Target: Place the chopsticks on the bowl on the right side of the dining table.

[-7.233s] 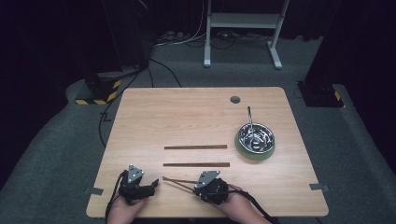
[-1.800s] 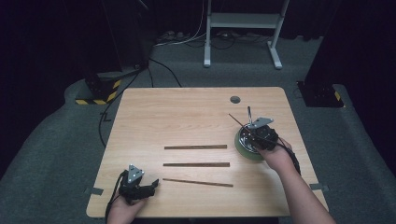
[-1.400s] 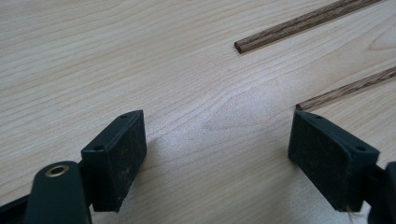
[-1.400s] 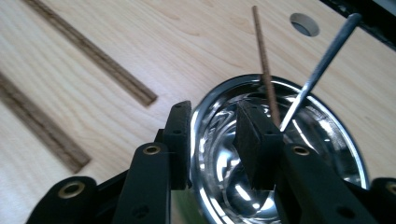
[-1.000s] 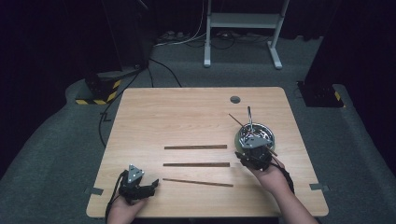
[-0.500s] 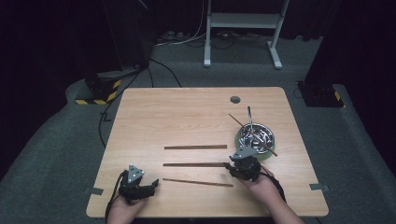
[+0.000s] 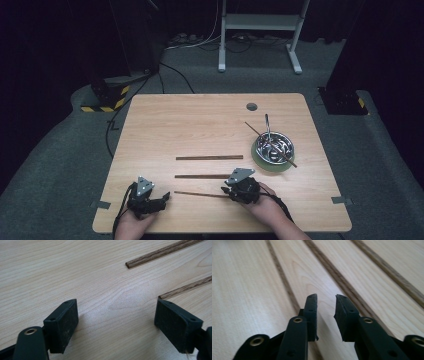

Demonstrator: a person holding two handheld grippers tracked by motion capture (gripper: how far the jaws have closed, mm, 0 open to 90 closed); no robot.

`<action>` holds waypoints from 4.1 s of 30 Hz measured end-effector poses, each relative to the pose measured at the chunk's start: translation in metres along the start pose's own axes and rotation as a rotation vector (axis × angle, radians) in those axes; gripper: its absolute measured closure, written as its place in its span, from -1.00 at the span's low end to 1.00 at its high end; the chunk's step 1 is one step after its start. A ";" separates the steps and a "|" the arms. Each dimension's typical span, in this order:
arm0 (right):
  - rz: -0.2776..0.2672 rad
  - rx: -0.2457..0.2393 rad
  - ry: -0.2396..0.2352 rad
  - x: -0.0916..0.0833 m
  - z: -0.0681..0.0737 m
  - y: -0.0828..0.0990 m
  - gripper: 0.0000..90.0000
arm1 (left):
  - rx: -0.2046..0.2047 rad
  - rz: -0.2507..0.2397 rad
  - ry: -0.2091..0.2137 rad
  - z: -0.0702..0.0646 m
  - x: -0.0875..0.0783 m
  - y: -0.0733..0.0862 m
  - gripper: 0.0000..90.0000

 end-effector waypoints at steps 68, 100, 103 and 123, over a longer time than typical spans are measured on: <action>0.020 -0.070 -0.013 -0.007 0.006 -0.002 0.85 | -0.001 -0.002 0.002 0.000 0.000 0.000 -0.58; 0.035 0.133 0.135 -0.049 -0.085 0.045 0.85 | -0.001 -0.001 0.002 0.000 0.000 0.000 -0.58; 0.033 0.149 0.147 -0.055 -0.095 0.047 0.85 | -0.001 -0.002 0.002 0.000 0.000 0.000 -0.58; 0.035 0.210 0.217 -0.072 -0.137 0.040 0.85 | -0.002 -0.002 0.002 0.000 0.000 0.000 -0.58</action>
Point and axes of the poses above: each handheld gripper's, and its own axes: x roughly forward along the jaws, y roughly out of its underside, z roughly to its left, the point moved 6 cm from there along x, roughly forward along the jaws, and after that the axes turned 15 degrees about z, right-handed, at the moved point
